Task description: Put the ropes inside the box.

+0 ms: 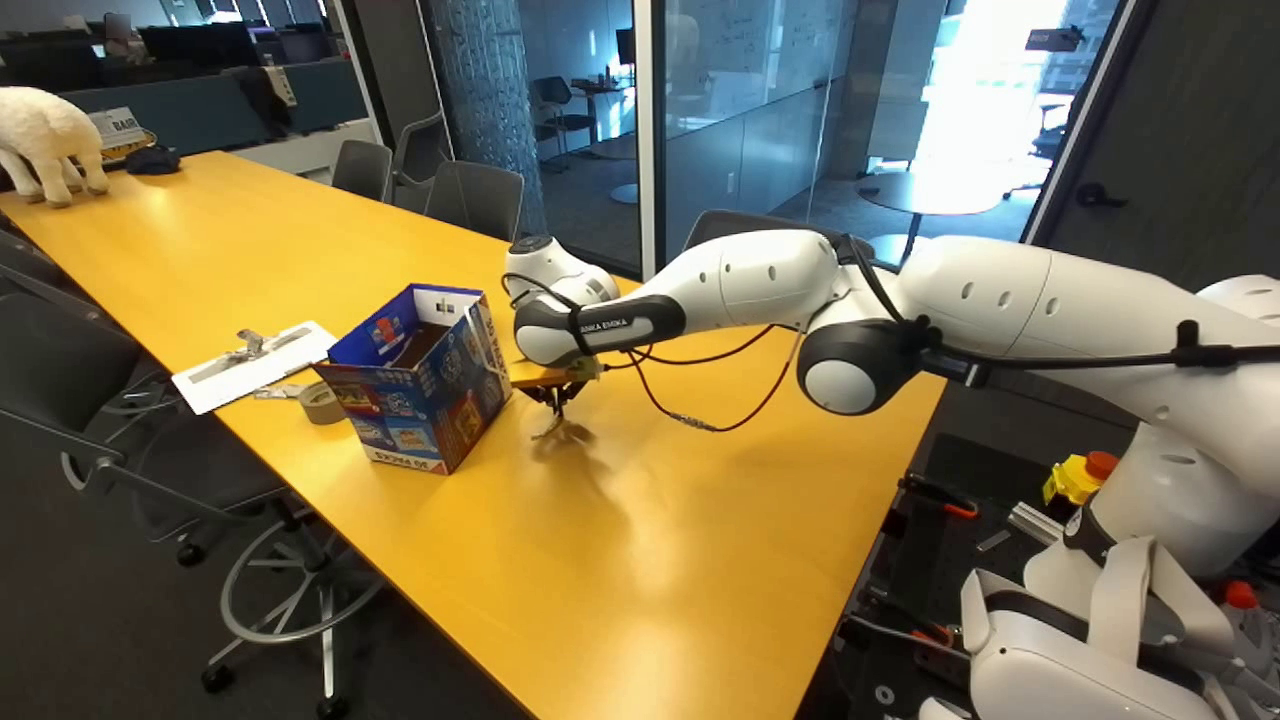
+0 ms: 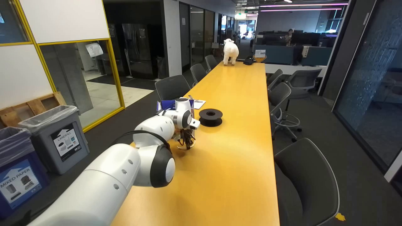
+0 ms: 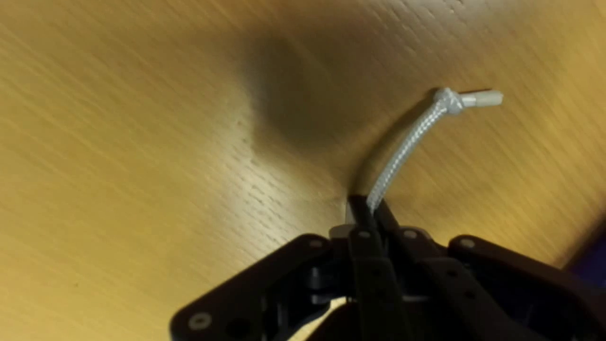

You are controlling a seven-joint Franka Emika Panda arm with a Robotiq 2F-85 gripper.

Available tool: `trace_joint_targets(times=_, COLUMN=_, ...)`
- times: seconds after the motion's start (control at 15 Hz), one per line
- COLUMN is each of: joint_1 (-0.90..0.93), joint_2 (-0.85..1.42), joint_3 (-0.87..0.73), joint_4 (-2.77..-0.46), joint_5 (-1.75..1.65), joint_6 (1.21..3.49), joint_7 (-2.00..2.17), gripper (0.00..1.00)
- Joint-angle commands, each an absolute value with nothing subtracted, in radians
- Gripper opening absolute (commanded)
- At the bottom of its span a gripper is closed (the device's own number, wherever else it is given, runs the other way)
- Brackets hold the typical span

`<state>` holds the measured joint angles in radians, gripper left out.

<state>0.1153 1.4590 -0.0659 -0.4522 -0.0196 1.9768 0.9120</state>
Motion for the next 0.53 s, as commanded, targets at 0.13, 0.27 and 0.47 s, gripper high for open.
trace_joint_targets(times=0.13, joint_1=0.067, joint_2=1.41, joint_3=-0.019, joint_4=-0.451, joint_5=0.029, joint_6=1.959, joint_7=0.809, gripper=0.01)
trace_joint_targets(times=0.27, joint_1=0.056, joint_2=1.384, joint_3=-0.008, joint_4=-0.445, joint_5=0.047, joint_6=1.963, joint_7=0.785, gripper=0.01)
trace_joint_targets(times=0.47, joint_1=0.049, joint_2=1.333, joint_3=0.0, joint_4=-0.43, joint_5=0.063, joint_6=1.977, joint_7=0.777, gripper=0.01)
